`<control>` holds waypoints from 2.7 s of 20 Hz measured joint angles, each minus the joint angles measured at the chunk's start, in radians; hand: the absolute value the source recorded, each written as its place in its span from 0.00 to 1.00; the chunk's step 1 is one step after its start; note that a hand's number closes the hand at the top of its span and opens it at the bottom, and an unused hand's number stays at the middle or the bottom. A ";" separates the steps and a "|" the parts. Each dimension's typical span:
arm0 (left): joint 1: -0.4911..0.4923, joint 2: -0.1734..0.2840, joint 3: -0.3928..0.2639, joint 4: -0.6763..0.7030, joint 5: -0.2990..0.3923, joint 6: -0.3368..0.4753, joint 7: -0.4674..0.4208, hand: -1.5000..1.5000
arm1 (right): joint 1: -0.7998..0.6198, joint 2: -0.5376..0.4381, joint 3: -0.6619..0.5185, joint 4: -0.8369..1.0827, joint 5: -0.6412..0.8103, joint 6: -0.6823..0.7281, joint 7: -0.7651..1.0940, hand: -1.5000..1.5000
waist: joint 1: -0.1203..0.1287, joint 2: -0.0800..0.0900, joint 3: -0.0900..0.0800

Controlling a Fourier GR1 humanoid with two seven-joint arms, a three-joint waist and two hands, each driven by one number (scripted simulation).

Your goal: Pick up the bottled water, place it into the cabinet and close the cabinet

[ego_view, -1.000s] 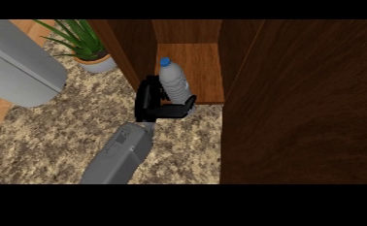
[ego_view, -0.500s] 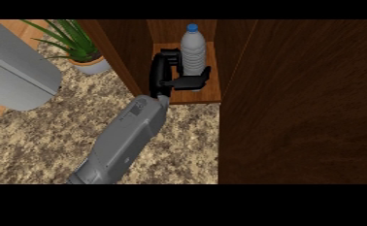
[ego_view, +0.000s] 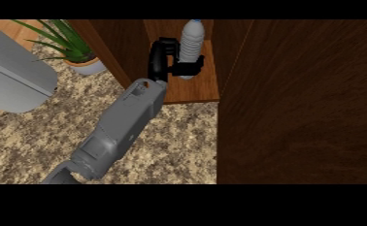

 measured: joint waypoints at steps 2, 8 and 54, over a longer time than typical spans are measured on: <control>-0.025 0.005 0.016 0.064 -0.005 0.012 0.001 1.00 | 0.002 0.002 0.006 0.001 -0.002 0.007 -0.003 0.00 | -0.005 0.002 0.000; -0.066 0.017 0.099 0.174 0.023 0.027 -0.052 1.00 | -0.005 -0.007 -0.016 0.008 -0.018 0.025 -0.009 0.00 | -0.014 0.008 -0.001; 0.050 -0.003 0.075 -0.072 0.081 -0.237 -0.261 0.00 | 0.006 0.017 0.045 0.008 -0.066 0.036 0.051 0.00 | 0.047 -0.024 -0.001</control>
